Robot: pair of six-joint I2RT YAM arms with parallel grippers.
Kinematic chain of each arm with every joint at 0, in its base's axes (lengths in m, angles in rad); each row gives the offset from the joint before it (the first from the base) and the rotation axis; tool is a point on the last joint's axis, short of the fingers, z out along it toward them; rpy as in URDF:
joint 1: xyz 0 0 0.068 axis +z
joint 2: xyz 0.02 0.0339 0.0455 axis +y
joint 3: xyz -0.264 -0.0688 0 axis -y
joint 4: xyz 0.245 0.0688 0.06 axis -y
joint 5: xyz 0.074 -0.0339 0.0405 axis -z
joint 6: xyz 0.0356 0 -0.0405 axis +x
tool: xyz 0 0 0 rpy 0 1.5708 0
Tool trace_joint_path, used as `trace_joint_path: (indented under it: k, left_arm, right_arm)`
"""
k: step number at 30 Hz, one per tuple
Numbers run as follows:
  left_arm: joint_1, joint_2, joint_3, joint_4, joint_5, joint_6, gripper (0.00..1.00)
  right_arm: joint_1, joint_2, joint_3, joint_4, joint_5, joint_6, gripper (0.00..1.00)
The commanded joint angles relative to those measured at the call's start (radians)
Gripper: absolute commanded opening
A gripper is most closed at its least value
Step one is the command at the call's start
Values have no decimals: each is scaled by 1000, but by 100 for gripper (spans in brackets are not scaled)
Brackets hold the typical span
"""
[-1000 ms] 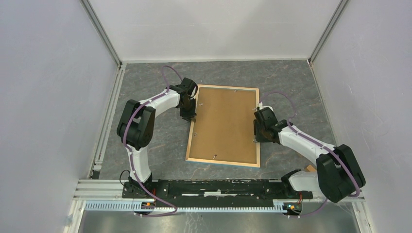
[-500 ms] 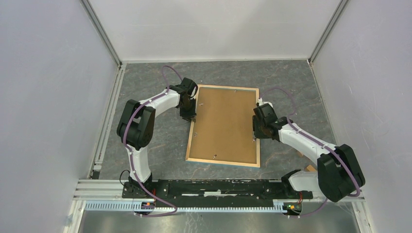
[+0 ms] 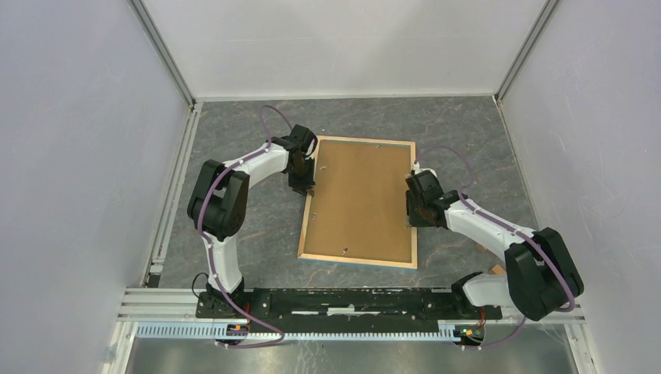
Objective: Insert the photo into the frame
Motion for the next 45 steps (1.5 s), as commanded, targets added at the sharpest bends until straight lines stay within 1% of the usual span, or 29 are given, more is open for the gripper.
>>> trace_joint_path:
  k: [1, 5, 8, 12, 15, 18, 21, 26, 29, 31, 35, 41, 45]
  left_arm:
    - [4, 29, 6, 3, 1, -15, 7]
    - [4, 28, 5, 4, 1, -14, 6]
    - [4, 26, 4, 3, -2, -14, 5]
    - [4, 24, 4, 4, -6, -14, 4]
    - [4, 21, 2, 3, -9, -16, 4]
    - [4, 22, 3, 3, -5, -19, 3]
    - [4, 24, 3, 3, 2, -20, 3]
    - [4, 21, -1, 3, 11, -21, 2]
    - [3, 15, -2, 8, 16, -25, 2]
    - [4, 14, -4, 12, 21, -28, 2]
    - [4, 14, -5, 12, 30, -30, 2]
    - [3, 8, -10, 17, 34, -31, 2]
    - [3, 8, -10, 18, 36, -31, 2]
  right_arm:
    - [5, 21, -44, 46, -1, 10, 42]
    - [7, 56, -64, 56, -11, 10, 40]
    - [12, 47, -96, 61, -3, 19, 39]
    - [14, 54, -115, 21, 11, 31, 35]
    - [18, 18, -142, 22, 2, 53, 33]
    - [16, -35, -165, 67, 1, 87, 33]
    - [0, -61, -153, 124, -30, 79, 35]
    - [-19, -115, -94, 92, -27, 64, 41]
    - [-19, -176, -124, 97, -27, 105, 45]
    - [-20, -205, -169, 138, -57, 142, 46]
    - [-22, -198, -189, 162, -59, 171, 48]
    - [-22, -178, -196, 170, -27, 187, 38]
    - [-22, -173, -191, 173, -26, 187, 38]
